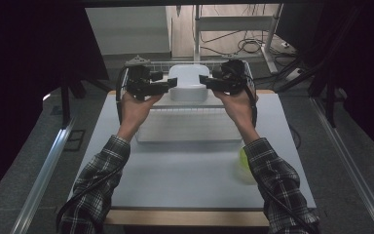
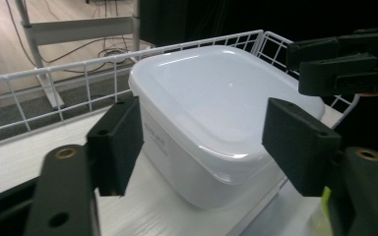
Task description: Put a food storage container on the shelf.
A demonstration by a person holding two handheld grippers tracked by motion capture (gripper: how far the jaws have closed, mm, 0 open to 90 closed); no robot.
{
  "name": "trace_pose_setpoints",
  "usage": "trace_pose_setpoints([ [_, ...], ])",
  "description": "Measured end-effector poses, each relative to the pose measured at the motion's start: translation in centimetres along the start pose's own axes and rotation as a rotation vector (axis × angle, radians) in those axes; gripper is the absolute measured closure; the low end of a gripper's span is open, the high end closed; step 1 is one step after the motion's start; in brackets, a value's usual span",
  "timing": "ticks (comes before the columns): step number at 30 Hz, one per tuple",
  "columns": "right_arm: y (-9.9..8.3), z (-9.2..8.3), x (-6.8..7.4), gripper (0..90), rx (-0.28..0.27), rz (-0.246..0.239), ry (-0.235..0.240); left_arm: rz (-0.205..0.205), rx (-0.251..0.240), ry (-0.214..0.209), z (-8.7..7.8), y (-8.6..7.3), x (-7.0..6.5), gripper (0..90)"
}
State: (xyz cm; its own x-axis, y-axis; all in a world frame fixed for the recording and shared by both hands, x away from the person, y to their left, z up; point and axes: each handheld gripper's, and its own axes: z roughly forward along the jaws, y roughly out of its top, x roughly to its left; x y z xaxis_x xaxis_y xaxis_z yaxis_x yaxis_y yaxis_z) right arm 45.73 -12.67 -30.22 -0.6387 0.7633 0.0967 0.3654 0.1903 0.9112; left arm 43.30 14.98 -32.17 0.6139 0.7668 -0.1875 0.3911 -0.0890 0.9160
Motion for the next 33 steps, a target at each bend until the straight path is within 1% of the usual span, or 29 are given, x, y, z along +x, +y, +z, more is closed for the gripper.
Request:
trace_pose_setpoints([
  [1, 0.0, -0.2, 0.0, 37.6, -0.001, -0.004, 0.015, 0.006, -0.004, -0.004, -0.2, 0.0, -0.1, 26.7],
  [2, 0.0, -0.2, 0.0, 37.6, -0.001, -0.004, 0.015, 0.011, -0.007, -0.010, -0.3, -0.1, -0.2, 26.7],
  [3, 0.0, -0.4, 0.1, 34.8, -0.003, -0.010, 0.032, 0.015, -0.005, -0.017, -0.5, -0.1, -0.2, 22.1],
  [4, 0.0, -0.4, 0.1, 34.8, -0.003, -0.010, 0.032, 0.021, -0.002, -0.019, -0.6, -0.2, -0.3, 22.1],
  [7, -0.1, -0.7, 0.4, 30.6, 0.008, -0.018, 0.058, 0.043, -0.002, -0.019, -1.0, -0.4, -0.6, 18.0],
  [10, -0.5, -0.9, 0.6, 27.6, 0.012, -0.033, 0.070, 0.046, -0.002, -0.035, -1.4, -0.9, -0.7, 14.9],
  [12, -0.7, -1.1, 0.8, 24.5, 0.015, -0.031, 0.083, 0.048, -0.004, -0.042, -1.7, -1.2, -0.8, 13.1],
  [15, -1.2, -1.6, 0.9, 21.5, 0.015, -0.038, 0.095, 0.062, 0.002, -0.048, -2.2, -1.8, -0.9, 10.8],
  [17, -1.6, -1.9, 0.9, 19.9, 0.016, -0.045, 0.104, 0.072, -0.001, -0.056, -2.6, -2.1, -1.1, 10.0],
  [21, -2.4, -2.7, 1.0, 17.2, 0.014, -0.057, 0.105, 0.085, 0.000, -0.069, -3.1, -3.0, -1.4, 7.9],
  [24, -2.9, -3.3, 1.1, 15.4, 0.009, -0.058, 0.110, 0.107, 0.007, -0.072, -3.4, -3.6, -1.7, 6.8],
  [29, -3.8, -4.0, 1.4, 13.1, 0.014, -0.076, 0.118, 0.132, 0.000, -0.083, -3.9, -4.6, -2.5, 5.5],
  [33, -4.5, -4.5, 1.7, 12.0, 0.020, -0.079, 0.127, 0.153, 0.005, -0.094, -4.2, -5.5, -3.2, 5.2],
])
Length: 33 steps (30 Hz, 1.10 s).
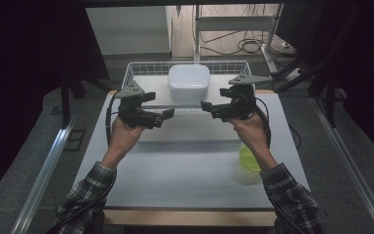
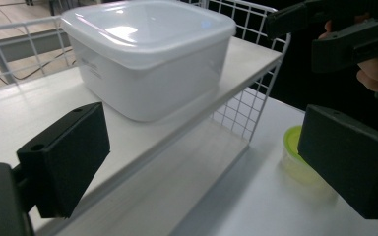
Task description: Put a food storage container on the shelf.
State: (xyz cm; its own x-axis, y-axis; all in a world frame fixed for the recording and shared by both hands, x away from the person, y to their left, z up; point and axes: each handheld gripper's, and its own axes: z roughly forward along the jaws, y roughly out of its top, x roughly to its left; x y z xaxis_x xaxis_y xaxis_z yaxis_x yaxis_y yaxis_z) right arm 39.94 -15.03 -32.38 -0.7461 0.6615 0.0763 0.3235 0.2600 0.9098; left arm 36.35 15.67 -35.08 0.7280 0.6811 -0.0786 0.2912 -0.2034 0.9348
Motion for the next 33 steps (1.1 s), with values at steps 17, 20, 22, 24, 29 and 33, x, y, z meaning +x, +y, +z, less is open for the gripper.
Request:
trace_pose_setpoints([
  [17, -4.0, -1.3, 0.6, 7.0, 0.035, -0.023, 0.021, -0.030, 0.005, -0.056, -0.7, -3.9, -1.7, 3.7],
  [20, -4.6, -1.5, 0.7, 5.3, 0.044, -0.046, 0.020, -0.016, 0.019, -0.045, -0.9, -4.6, -2.0, 4.4],
  [22, -5.1, -1.6, 0.9, 5.2, 0.044, -0.060, 0.022, -0.011, 0.024, -0.046, -1.1, -5.0, -2.2, 4.5],
  [24, -5.5, -1.7, 1.2, 4.4, 0.042, -0.076, 0.021, -0.012, 0.025, -0.048, -1.2, -5.5, -2.4, 4.5],
  [29, -6.7, -1.8, 1.7, 2.8, 0.058, -0.115, 0.019, -0.001, 0.022, -0.037, -1.6, -6.5, -2.8, 4.5],
  [33, -7.7, -1.9, 2.1, 2.5, 0.062, -0.125, 0.029, 0.001, 0.024, -0.032, -1.9, -7.5, -3.0, 4.8],
])
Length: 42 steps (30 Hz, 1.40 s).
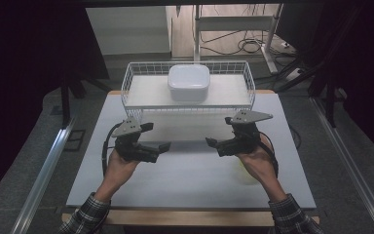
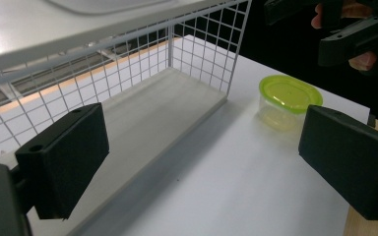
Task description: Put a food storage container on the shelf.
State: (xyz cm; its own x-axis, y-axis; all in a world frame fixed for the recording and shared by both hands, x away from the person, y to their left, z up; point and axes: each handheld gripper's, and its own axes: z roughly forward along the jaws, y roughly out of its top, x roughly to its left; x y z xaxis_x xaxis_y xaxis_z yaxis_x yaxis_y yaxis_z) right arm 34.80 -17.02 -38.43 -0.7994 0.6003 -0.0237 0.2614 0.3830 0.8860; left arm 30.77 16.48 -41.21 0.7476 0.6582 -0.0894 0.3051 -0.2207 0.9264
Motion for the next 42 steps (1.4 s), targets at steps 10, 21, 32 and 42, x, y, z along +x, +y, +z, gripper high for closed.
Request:
trace_pose_setpoints([
  [10, -2.2, -0.3, 0.3, 3.0, 0.001, 0.021, -0.003, 0.004, 0.022, -0.020, -0.2, -2.4, -0.2, 6.0],
  [21, -4.5, -0.8, 0.5, 3.9, 0.029, 0.134, 0.033, -0.005, 0.063, -0.055, 0.1, -5.5, -0.2, 7.2],
  [32, -6.7, -1.2, 1.2, 3.8, 0.032, 0.095, -0.014, -0.030, 0.116, -0.058, 0.2, -8.2, -0.8, 6.5],
  [42, -8.7, -1.4, 2.3, 4.6, 0.053, 0.084, -0.027, 0.012, 0.131, -0.030, 0.0, -9.3, -1.8, 4.7],
])
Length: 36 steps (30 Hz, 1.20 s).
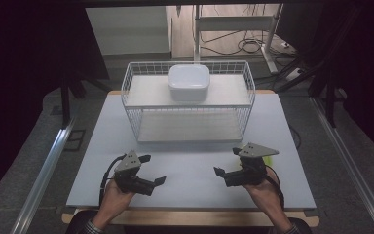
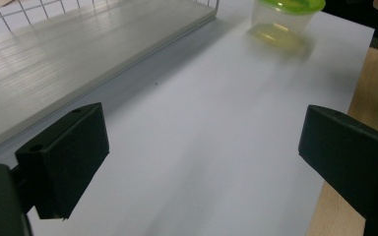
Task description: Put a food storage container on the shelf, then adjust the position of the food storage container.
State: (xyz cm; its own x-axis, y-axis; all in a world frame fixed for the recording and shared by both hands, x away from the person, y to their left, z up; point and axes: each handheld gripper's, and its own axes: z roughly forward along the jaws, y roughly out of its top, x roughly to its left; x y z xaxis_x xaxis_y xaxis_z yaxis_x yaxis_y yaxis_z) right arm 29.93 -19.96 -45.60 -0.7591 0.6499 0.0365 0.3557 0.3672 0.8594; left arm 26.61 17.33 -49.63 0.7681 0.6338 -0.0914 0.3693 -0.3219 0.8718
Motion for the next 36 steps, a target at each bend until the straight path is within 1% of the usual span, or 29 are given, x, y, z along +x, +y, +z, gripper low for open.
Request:
trace_pose_setpoints([
  [1, -0.5, 0.1, 0.2, 4.8, 0.006, -0.007, -0.011, 0.001, 0.005, 0.001, 0.0, -0.2, -0.1, 4.7],
  [3, -0.7, 0.1, 0.3, 4.8, 0.010, -0.009, -0.013, 0.004, 0.021, 0.009, 0.2, -0.6, -0.3, 4.6],
  [6, -1.4, 0.3, 0.5, 4.8, 0.028, -0.017, -0.017, 0.020, 0.041, 0.028, 0.2, -1.1, -0.5, 4.3],
  [8, -1.8, 0.4, 0.6, 4.8, 0.041, -0.025, -0.025, 0.022, 0.051, 0.036, 0.2, -1.5, -0.6, 4.2],
  [10, -2.0, 0.6, 0.5, 4.8, 0.056, -0.025, -0.027, 0.014, 0.058, 0.039, 0.1, -1.8, -0.5, 4.1],
  [13, -2.2, 0.7, 0.1, 4.8, 0.071, -0.003, -0.029, -0.001, 0.052, 0.047, -0.1, -2.0, -0.4, 4.1],
  [15, -2.2, 0.6, -0.2, 4.7, 0.075, 0.014, -0.037, -0.002, 0.046, 0.054, -0.3, -2.0, -0.3, 4.1],
  [18, -2.2, 0.4, -0.6, 3.8, 0.078, 0.031, -0.058, -0.006, 0.043, 0.054, -0.3, -2.1, -0.2, 4.1],
  [19, -2.2, 0.2, -1.0, 2.3, 0.090, 0.038, -0.075, -0.005, 0.045, 0.055, -0.2, -2.1, -0.2, 4.1],
  [22, -2.2, 0.1, -1.3, 0.3, 0.103, 0.044, -0.085, -0.002, 0.050, 0.056, -0.2, -2.1, -0.2, 4.1],
  [24, -2.3, -0.1, -1.7, 0.2, 0.100, 0.065, -0.104, 0.000, 0.052, 0.059, -0.2, -2.1, -0.2, 4.1],
  [25, -2.2, -0.3, -2.1, 0.4, 0.103, 0.084, -0.113, 0.000, 0.052, 0.060, -0.1, -2.1, -0.2, 4.1],
  [26, -2.2, -0.3, -2.1, 0.4, 0.103, 0.084, -0.113, 0.000, 0.054, 0.061, -0.1, -2.2, -0.2, 4.1],
  [27, -2.2, -0.5, -2.3, 1.2, 0.104, 0.086, -0.124, 0.000, 0.056, 0.063, -0.1, -2.2, -0.1, 4.0],
  [28, -2.2, -0.6, -2.4, 3.5, 0.106, 0.085, -0.141, -0.001, 0.057, 0.063, -0.1, -2.2, -0.1, 4.1],
  [31, -2.1, -1.3, -2.9, 14.5, 0.101, 0.093, -0.189, -0.008, 0.055, 0.062, -0.1, -2.2, 0.0, 4.1],
  [33, -2.1, -1.9, -3.4, 24.9, 0.093, 0.102, -0.209, -0.014, 0.052, 0.062, -0.1, -2.3, 0.1, 4.1],
  [35, -2.2, -2.4, -4.0, 33.4, 0.098, 0.111, -0.231, -0.016, 0.051, 0.062, -0.2, -2.3, 0.1, 4.1],
  [36, -2.2, -2.7, -4.3, 39.3, 0.100, 0.116, -0.242, -0.018, 0.050, 0.062, -0.2, -2.3, 0.2, 4.2],
])
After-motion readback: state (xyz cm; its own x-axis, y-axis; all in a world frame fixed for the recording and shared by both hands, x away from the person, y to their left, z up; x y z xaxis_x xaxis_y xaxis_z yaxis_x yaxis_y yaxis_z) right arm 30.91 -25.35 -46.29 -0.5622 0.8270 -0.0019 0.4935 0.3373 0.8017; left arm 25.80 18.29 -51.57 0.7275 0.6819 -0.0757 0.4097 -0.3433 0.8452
